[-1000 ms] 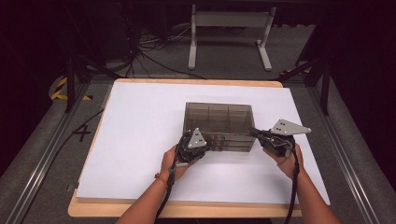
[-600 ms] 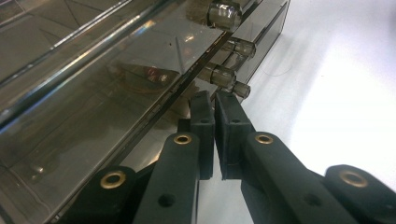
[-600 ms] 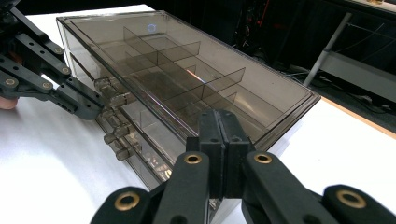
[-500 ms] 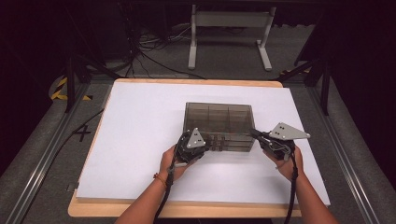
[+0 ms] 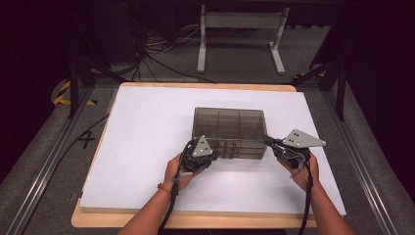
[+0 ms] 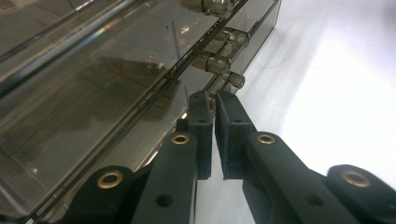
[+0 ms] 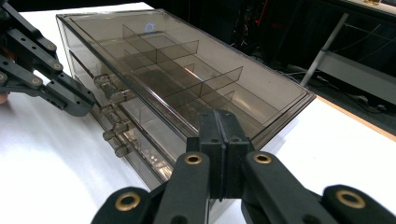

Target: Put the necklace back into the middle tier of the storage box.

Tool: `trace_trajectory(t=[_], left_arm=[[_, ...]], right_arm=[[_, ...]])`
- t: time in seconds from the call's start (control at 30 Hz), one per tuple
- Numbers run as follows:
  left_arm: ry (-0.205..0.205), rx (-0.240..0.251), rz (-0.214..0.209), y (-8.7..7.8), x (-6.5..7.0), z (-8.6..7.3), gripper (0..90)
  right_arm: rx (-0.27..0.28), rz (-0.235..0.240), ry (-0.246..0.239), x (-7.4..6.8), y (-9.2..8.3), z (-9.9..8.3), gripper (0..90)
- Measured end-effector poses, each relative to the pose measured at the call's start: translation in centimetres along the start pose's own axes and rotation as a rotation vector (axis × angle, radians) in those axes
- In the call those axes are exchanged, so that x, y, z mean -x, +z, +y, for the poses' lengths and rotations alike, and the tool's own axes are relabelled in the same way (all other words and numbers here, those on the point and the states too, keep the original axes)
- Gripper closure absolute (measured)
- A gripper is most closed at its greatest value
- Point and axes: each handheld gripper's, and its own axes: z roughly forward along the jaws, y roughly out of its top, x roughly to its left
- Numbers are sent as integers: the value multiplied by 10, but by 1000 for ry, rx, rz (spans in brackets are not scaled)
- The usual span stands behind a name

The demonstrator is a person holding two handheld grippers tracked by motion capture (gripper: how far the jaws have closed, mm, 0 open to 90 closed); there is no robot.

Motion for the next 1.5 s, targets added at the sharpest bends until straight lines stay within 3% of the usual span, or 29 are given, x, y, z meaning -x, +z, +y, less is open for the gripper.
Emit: trace_trajectory(t=[0.47,0.83,1.0,1.3,1.5], left_arm=[[-5,32,14,-24,-4,-3,820],[17,20,38,-60,-12,-16,785],[28,23,38,-76,-17,-22,767],[35,32,57,-102,-22,-36,679],[50,15,65,-113,-24,-41,614]], right_arm=[[0,11,-36,-4,-5,4,870],[-19,38,-71,-15,-13,12,780],[-64,48,-83,-13,-21,6,777],[-75,50,-77,-9,-41,-3,739],[-83,48,-84,-13,-48,-9,660]])
